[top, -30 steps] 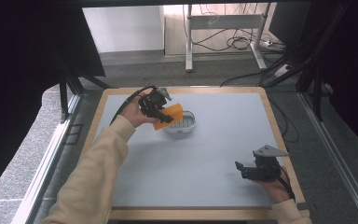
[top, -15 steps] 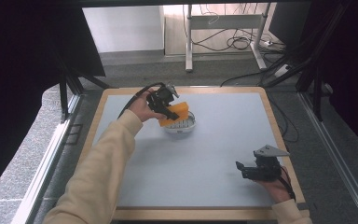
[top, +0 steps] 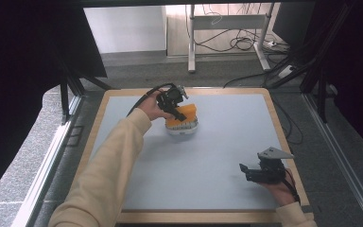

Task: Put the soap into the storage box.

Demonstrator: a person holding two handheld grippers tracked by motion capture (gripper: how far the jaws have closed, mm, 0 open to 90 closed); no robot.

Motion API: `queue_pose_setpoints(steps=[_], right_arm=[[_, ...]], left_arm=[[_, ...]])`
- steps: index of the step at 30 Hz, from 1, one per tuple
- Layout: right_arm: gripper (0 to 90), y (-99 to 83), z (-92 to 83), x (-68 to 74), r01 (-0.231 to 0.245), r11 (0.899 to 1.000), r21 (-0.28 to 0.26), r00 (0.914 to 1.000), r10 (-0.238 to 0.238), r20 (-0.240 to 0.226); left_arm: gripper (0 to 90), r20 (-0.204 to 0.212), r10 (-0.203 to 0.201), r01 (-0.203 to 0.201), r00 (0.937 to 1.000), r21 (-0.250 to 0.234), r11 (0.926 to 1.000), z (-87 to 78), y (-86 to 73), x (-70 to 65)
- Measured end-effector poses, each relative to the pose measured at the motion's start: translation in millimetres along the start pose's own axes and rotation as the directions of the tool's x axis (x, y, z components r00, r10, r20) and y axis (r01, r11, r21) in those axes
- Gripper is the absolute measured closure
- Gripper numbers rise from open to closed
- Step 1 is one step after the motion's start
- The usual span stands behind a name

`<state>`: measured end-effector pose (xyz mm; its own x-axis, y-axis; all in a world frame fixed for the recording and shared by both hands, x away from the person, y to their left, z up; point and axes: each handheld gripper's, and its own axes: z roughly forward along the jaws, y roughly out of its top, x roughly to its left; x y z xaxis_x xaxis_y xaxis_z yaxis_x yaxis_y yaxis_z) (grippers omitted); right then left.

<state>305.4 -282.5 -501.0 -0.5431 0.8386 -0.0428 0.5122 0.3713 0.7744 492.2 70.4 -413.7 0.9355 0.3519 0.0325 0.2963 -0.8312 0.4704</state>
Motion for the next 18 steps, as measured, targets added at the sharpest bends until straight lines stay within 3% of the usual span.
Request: queue_pose_setpoints(steps=[7,18], right_arm=[[16.1,-0.3,0.2,0.5,-0.001,1.0,0.005,1.0,0.001,0.002],[16.1,-0.9,0.5,-0.9,-0.006,1.0,0.007,1.0,0.006,0.006]], left_arm=[[61.9,0.033,0.003,-0.003,0.9994,0.0,1.0,10.9,0.3,6.1],[61.9,0.083,0.041,-0.042,0.9957,0.015,0.999,22.6,3.0,15.4]])
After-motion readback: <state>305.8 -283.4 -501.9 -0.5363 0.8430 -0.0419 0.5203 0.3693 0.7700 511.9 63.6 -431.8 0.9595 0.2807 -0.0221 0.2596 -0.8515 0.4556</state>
